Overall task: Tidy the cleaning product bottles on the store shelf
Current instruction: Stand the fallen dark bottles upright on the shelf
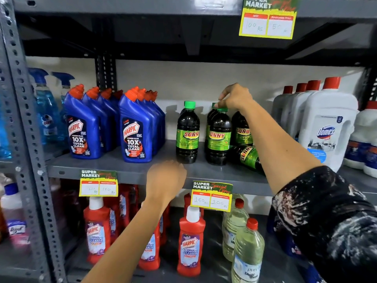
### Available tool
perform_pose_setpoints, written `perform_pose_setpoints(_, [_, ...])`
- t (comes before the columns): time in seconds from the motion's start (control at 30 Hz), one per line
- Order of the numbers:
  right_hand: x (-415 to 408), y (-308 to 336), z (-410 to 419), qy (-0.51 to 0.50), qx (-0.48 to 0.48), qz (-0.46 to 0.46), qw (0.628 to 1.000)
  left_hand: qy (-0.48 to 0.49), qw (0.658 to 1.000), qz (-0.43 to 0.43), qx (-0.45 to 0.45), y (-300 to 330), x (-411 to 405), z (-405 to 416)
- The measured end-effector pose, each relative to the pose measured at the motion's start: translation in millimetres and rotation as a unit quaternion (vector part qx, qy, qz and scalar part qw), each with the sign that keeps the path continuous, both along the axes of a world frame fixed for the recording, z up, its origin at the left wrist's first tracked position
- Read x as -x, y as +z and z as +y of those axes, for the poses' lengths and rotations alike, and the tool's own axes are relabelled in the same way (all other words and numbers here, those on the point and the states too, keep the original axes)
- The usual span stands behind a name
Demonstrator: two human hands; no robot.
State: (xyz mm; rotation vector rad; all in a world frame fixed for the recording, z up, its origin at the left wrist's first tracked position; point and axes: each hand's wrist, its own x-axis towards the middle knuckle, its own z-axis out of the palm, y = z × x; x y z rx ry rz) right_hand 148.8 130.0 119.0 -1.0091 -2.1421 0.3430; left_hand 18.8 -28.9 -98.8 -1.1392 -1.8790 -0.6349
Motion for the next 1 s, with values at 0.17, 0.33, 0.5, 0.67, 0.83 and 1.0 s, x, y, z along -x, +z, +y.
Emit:
perform_pose_setpoints(0.17, [-15.3, 3.3, 1.5, 0.101, 0.056, -0.022, 0.993, 0.007, 1.0, 0.019, -0.007, 0.6, 0.2, -0.2])
perform_pose_setpoints(0.33, [-22.7, -3.2, -0.2, 0.13, 0.086, 0.017, 0.988, 0.001, 1.0, 0.015, -0.016, 1.0, -1.0, -1.2])
perform_pose_setpoints(0.5, [-46.9, -27.0, 12.4, 0.043, 0.079, -0.134, 0.987, -0.009, 1.0, 0.004, -0.016, -1.4, 1.4, 2.3])
perform_pose_setpoints(0.67, [-59.9, -73.8, 13.3, -0.065, 0.151, -0.401, 0.901, -0.016, 1.0, 0.016, 0.002, -1.5, 2.5, -0.3])
perform_pose_setpoints(0.83, [-58.9, -109.8, 24.8, -0.096, 0.093, -0.209, 0.969, -0.018, 1.0, 0.016, 0.004, -2.5, 3.7, 1.4])
perform_pose_setpoints(1.0, [-63.1, -115.6, 26.9, -0.04, 0.041, 0.133, 0.989, -0.018, 1.0, 0.013, 0.001, -2.9, 5.9, 3.2])
